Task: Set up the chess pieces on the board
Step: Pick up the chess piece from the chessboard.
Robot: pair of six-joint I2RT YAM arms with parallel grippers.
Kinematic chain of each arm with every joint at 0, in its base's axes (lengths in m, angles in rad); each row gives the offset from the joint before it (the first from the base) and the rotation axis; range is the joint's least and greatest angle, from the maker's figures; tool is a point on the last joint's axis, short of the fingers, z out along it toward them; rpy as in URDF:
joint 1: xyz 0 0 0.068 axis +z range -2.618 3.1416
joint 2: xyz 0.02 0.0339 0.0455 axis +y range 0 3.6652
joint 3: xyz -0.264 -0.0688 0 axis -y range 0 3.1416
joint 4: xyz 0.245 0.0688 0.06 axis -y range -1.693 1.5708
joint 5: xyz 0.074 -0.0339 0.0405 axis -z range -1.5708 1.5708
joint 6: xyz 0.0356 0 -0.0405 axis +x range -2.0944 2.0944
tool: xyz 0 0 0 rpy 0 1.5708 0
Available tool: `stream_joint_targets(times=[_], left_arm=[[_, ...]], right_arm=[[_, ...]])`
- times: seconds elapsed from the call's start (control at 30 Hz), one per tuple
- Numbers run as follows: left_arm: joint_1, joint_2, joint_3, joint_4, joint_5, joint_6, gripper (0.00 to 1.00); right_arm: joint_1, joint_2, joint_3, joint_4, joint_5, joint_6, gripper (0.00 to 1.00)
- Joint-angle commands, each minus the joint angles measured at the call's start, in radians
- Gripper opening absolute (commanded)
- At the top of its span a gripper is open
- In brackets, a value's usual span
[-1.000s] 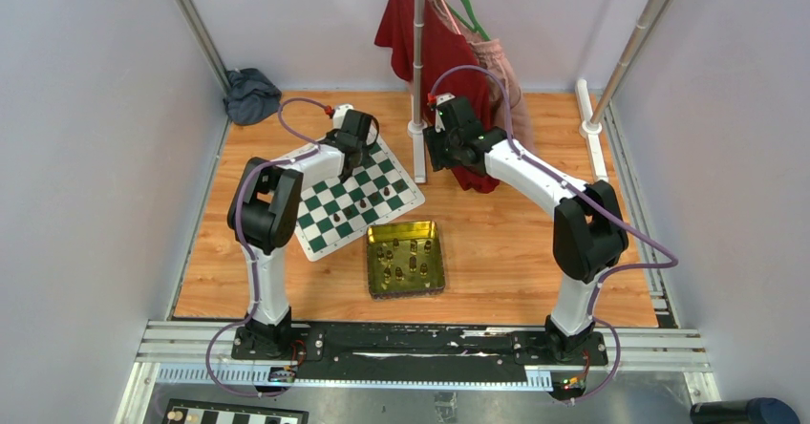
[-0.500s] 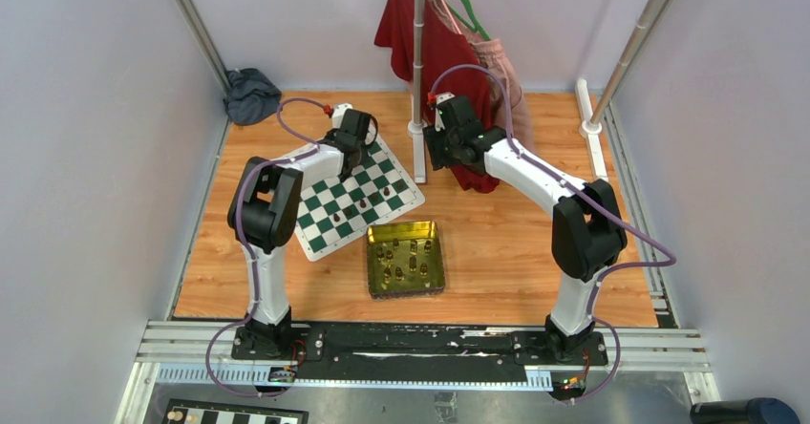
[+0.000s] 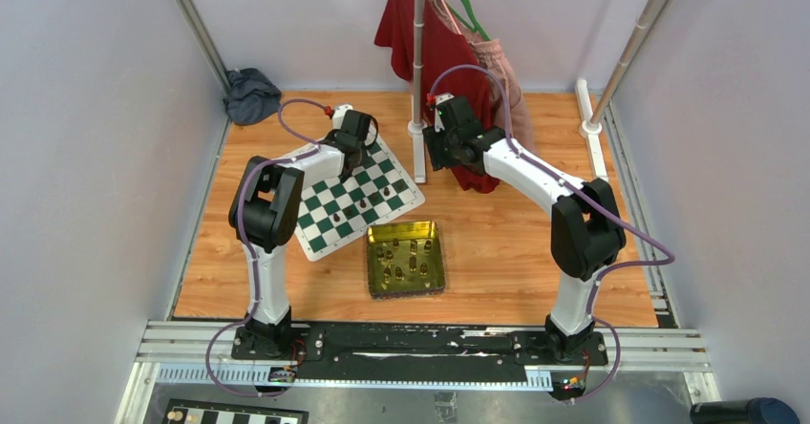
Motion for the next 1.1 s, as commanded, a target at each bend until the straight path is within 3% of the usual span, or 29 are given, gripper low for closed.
stream_joint_targets(times=[0.0,0.7,1.07], left_arm=[[0.008,0.019,0.016,0.025,-0.006,-0.01,0.42],[0.019,0.014,-0.011,0.038,0.005,-0.016,0.2],[0.02,-0.043,-0.06,0.041,-0.003,-0.024,0.0]], right_arm=[[-0.014,0.019,0.026,-0.007,-0.011,-0.015,0.52],[-0.015,0.035,0.045,-0.019,-0.018,-0.012,0.52],[-0.014,0.021,0.045,-0.035,-0.01,-0.011,0.51]])
